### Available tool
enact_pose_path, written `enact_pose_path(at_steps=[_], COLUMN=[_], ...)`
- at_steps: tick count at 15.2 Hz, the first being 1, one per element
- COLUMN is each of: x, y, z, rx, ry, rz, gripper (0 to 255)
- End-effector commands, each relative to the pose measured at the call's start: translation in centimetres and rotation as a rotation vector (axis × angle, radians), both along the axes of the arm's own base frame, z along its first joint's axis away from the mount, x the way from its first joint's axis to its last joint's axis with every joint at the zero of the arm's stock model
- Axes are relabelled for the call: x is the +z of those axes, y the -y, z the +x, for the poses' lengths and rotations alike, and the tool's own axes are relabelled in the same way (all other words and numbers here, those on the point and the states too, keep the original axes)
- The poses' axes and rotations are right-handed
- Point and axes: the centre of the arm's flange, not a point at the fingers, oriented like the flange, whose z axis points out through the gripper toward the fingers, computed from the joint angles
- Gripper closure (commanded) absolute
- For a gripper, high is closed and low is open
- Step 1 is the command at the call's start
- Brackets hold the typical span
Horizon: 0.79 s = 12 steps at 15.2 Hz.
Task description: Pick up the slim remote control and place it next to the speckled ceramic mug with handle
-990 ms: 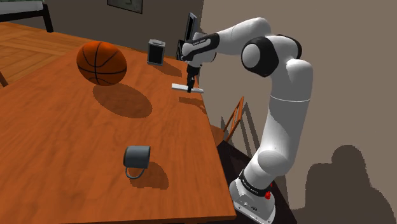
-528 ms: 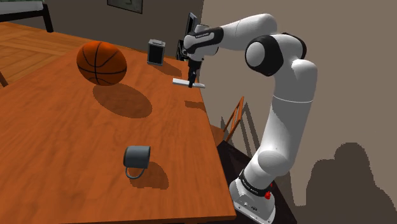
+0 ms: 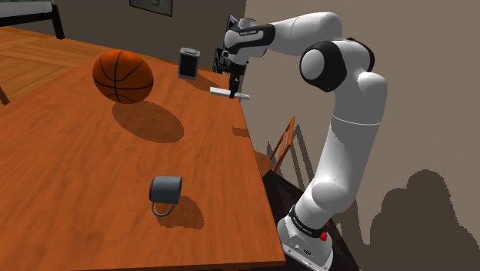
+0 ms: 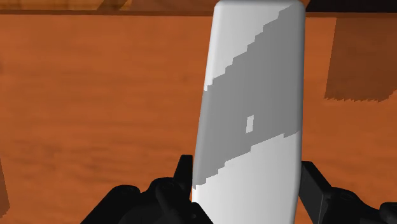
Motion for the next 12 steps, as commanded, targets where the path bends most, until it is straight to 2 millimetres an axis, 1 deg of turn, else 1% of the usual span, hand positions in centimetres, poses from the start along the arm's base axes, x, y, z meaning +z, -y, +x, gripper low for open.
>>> enact_pose_path(at_steps=[1, 3, 12], x=[1.0, 1.9, 2.0], y=[0.1, 0.1, -11.7], z=[0.0, 0.0, -1.6], rx=[0.0, 0.0, 0.0], ry=[0.0, 0.0, 0.0], rz=[0.0, 0.0, 0.0], gripper=[255, 255, 255])
